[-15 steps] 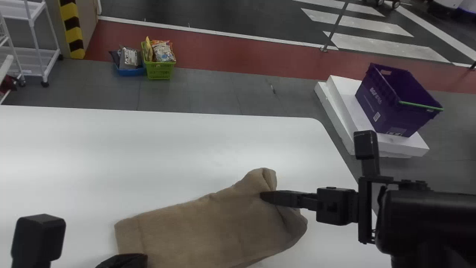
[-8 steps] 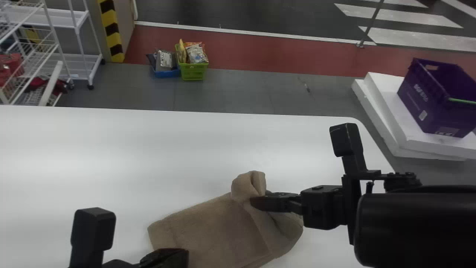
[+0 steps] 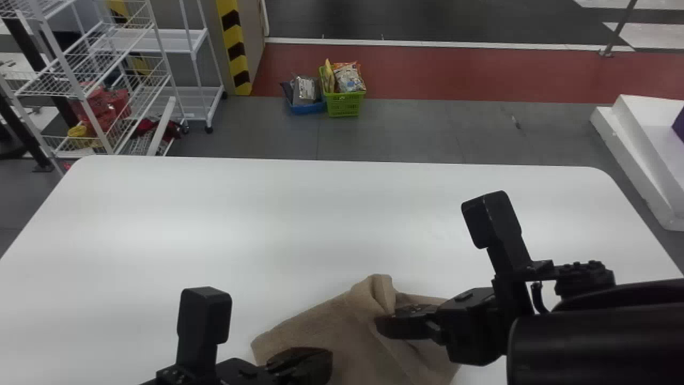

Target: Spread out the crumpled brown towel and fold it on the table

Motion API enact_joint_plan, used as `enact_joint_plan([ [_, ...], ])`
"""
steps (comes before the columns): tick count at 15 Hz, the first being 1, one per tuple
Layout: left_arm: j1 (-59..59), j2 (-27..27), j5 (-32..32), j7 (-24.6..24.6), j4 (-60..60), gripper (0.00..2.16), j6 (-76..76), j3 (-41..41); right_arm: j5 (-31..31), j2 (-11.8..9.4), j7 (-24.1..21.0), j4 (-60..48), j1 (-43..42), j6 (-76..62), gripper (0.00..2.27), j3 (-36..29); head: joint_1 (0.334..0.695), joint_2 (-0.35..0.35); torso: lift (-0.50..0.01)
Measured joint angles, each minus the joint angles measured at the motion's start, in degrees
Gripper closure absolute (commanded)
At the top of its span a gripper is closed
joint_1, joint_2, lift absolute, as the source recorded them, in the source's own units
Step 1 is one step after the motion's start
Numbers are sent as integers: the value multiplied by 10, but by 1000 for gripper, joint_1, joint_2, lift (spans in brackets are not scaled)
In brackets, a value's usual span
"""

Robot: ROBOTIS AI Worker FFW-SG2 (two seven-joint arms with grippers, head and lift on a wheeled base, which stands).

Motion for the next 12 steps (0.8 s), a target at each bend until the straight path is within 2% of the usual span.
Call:
enact_joint_plan([
  [4,-2,-2,-3,5,7,994,-4,-3,10,0,-18,9,1,0,1619,28,695,40,-127],
  [12,0,2,-65,31,27,994,-39,-35,11,0,-12,-18,3,0,1619,13,695,34,-127],
])
